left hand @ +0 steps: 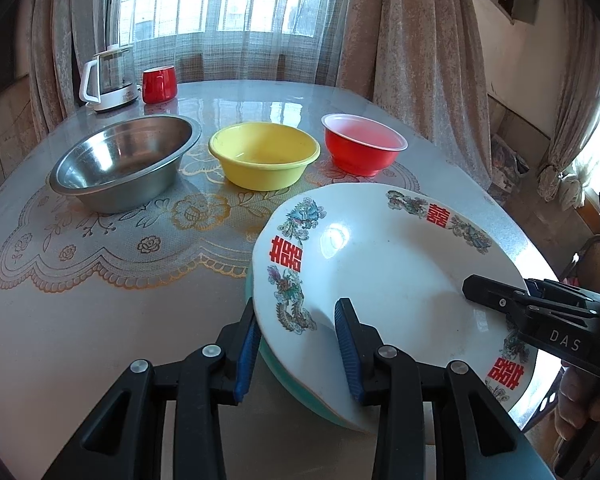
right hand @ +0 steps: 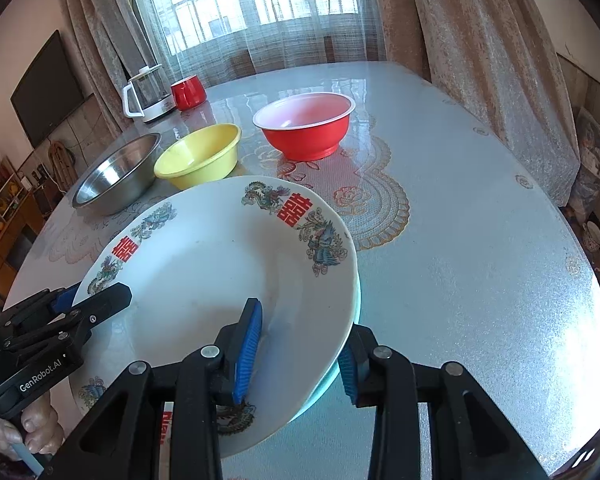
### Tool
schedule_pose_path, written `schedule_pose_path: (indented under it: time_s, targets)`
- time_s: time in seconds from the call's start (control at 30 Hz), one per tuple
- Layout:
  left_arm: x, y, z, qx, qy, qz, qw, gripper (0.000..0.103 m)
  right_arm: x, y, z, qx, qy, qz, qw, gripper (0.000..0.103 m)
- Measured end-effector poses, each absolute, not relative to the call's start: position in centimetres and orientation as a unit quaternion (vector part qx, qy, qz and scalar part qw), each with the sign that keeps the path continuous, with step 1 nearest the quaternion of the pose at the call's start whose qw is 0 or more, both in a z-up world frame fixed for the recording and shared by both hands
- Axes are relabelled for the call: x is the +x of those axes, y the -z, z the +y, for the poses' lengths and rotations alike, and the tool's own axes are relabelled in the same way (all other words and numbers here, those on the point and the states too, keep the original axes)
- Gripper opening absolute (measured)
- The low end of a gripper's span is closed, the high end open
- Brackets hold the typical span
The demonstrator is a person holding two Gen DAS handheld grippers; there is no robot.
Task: Organize plates and bowls
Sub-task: 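Lower the large red-character plate onto the rose-pattern plate, then open the right gripper and release the red-character plate on the stack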
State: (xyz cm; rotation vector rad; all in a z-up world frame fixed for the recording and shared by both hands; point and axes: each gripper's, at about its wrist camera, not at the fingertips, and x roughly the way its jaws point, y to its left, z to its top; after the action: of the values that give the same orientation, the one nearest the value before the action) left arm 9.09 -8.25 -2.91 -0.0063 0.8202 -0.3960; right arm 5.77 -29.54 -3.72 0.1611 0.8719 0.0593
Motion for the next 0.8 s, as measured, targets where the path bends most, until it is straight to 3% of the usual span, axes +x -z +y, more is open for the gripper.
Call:
schedule_pose_path:
  time_s: [0.33, 0.43, 0.8]
  targets:
    - [8.4, 2.8, -7.8, -0.017, 0.196, 0.390, 0.899, 0.038, 4.3, 2.8, -30.5, 0.093, -0.033, 0.403, 0.910, 0.038]
    - [8.1, 2.7, -7.7, -0.017, 0.195, 0.388, 0.901, 0.038, 4.1, 2.9, -29.8, 0.079, -0.035, 0.395, 0.915, 0.028]
    - [7.7, 2.7, -7.7, -0.015, 0.200, 0.385, 0.901, 0.038, 4.6, 3.7, -29.9, 0.104, -0.032, 0.395, 0.912, 0.028]
